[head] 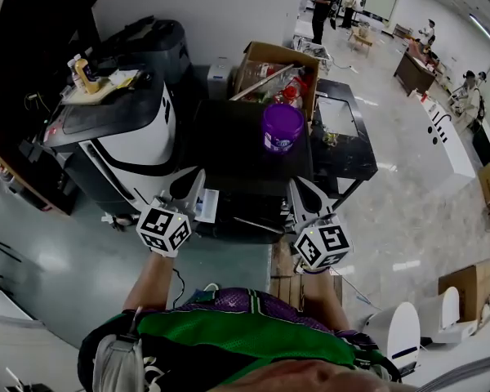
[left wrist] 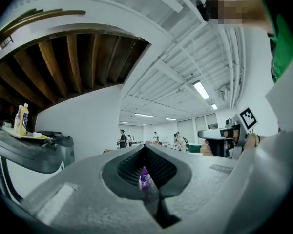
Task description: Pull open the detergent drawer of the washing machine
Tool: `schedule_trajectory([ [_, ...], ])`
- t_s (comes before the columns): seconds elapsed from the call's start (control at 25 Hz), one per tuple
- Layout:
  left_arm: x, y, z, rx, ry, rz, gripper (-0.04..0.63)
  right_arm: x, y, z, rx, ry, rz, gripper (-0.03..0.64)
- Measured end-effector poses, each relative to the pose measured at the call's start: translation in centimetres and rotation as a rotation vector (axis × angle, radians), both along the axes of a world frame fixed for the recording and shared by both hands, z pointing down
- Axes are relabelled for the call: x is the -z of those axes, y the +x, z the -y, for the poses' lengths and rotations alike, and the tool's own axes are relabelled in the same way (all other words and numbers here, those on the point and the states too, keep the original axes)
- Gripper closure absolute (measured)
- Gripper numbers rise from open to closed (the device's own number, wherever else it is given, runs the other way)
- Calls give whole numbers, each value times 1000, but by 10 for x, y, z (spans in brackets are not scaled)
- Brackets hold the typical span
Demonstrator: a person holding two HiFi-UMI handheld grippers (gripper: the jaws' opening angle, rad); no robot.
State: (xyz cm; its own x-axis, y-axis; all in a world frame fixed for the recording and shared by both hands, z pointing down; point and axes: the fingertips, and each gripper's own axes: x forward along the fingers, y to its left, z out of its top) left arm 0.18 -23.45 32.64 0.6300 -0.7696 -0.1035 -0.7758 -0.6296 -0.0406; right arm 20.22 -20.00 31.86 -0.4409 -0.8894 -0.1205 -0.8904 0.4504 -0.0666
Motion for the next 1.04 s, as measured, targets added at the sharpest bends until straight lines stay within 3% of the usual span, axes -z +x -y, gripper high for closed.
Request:
schedule_trajectory([
  [0.24, -1, -2, -1, -7, 4, -41, 578, -2, -2, -1, -3, 2, -26, 617],
  [1.04, -3, -15, -3, -7, 14, -45, 578, -5, -18, 0, -2, -4, -40, 617],
])
